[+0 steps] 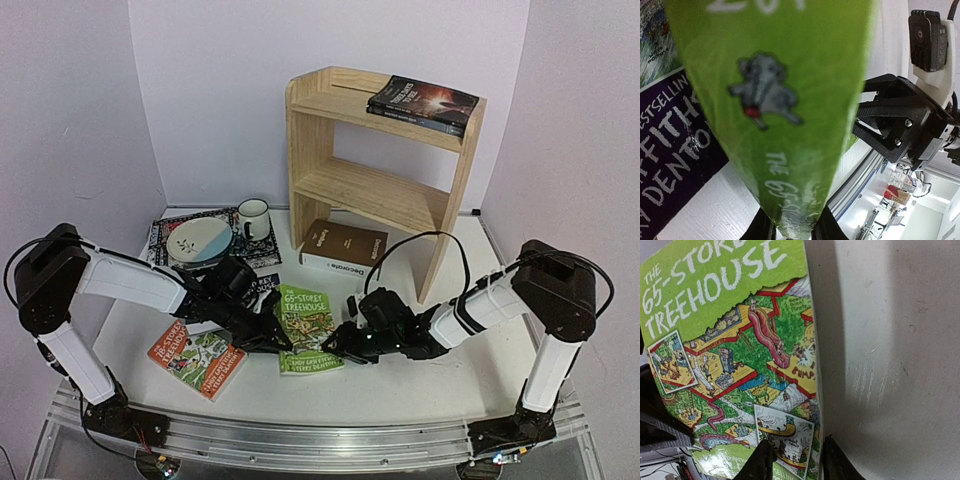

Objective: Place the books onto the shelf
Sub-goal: Adjust the book at the center of the board, then pick up the book at the center of the board.

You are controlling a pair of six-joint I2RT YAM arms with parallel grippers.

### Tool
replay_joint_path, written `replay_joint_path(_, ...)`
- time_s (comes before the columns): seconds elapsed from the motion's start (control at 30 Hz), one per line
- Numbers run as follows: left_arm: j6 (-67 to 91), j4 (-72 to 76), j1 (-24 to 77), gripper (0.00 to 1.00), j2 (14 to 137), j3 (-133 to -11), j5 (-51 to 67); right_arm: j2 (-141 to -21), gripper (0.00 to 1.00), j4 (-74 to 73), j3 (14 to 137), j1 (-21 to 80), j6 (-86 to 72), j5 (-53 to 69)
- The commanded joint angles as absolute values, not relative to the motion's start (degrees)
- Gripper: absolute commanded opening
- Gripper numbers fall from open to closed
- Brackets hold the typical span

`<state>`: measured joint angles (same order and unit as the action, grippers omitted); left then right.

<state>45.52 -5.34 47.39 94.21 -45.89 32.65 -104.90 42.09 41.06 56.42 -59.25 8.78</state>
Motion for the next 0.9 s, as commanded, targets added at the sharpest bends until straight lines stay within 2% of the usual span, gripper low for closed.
replay_joint_path(0.0, 46.8, 3.1, 47.3, 0.21, 93.8, -45.7, 34.8, -107.0, 0.32, 39.3, 41.1, 56.9, -58.9, 10.9)
replay_joint_path(0.33, 47.3, 3.2, 46.8, 0.30, 92.8, -45.4, 32.6, -106.8, 0.29, 39.4, 41.1, 56.8, -58.7, 11.8)
replay_joint_path(0.67, 49.8, 5.5, 46.8, 0.28, 91.8, -44.2, 30.3, -106.4, 0.27, 39.6, 41.1, 57.3, -58.6, 12.1)
replay_joint_path(0.77, 50.1, 5.9, 46.8, 0.23, 92.1, -44.3, 30.6, -106.5, 0.27, 39.8, 41.0, 57.3, -58.6, 12.4)
replay_joint_path(0.87, 50.1, 6.5, 46.8, 0.25, 92.3, -44.5, 31.5, -106.5, 0.27, 40.2, 40.9, 57.3, -58.6, 12.5)
